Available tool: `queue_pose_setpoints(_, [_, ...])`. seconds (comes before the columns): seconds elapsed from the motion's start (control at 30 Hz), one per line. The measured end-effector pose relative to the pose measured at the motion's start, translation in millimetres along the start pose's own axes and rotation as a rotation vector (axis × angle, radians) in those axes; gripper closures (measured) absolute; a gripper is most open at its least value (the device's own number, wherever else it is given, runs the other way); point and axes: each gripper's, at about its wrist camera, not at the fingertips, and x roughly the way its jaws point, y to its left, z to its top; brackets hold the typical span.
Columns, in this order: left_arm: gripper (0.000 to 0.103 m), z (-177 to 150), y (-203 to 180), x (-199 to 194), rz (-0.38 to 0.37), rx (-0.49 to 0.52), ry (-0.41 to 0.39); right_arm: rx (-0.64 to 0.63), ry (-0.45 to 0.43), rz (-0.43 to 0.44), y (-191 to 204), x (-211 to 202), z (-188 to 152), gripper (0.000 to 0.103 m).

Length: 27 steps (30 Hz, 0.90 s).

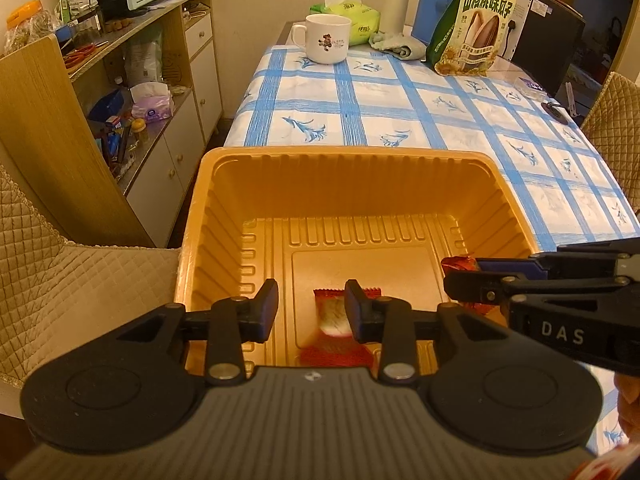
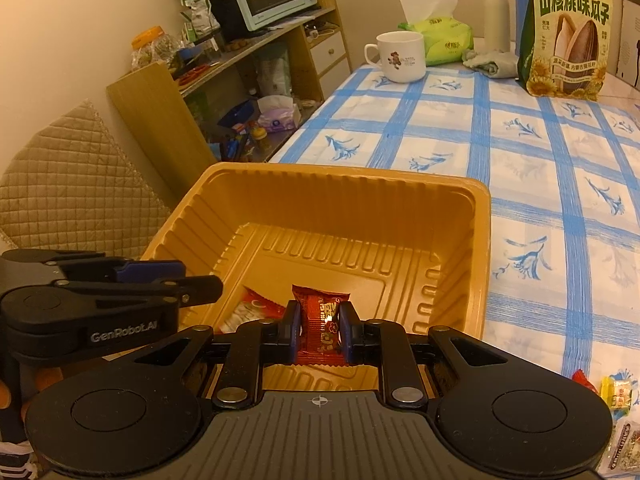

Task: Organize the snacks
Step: 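Open both grippers to drop the red packets into the orange tray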

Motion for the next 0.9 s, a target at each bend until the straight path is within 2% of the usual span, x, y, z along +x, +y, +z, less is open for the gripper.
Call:
queue_pose_setpoints(0.17, [0.066,1.3,3.4,-2.8,-0.008,-0.008,-0.006,0.003,0.006,-0.014,2.1,4.0,1.4,0.082])
queue_pose_setpoints(0.4, [0.053,-0.4,7.9,-10.8,0.003,-0.026,-0.029,-0.004,-0.019,-0.028,7.8,4.1,2.5,0.08])
queue_pose_setpoints(0.47, [0.047,-2.0,8.8,-14.6,0.014,-0.031,-0.033,-0.006,-0.02,-0.032,8.0,1.7,1.5,0.069])
queue_pose_setpoints(0.53, [0.041,-4.0,8.2,-19.3,0.022,-0.031,-0.042,-0.001,-0.028,-0.033,7.2,-4.1,-1.4,0.045])
queue_pose_setpoints(0.67, [0.035,-8.5,3.5,-31.0,0.025,-0.017,-0.054,0.01,-0.055,-0.022,4.6,-20.3,-9.8,0.041])
queue_pose_setpoints(0.9, [0.035,-17.3,-15.5,-56.5,0.031,-0.021,-0.078,0.031,-0.092,-0.004,-9.5,-59.2,-20.8,0.039])
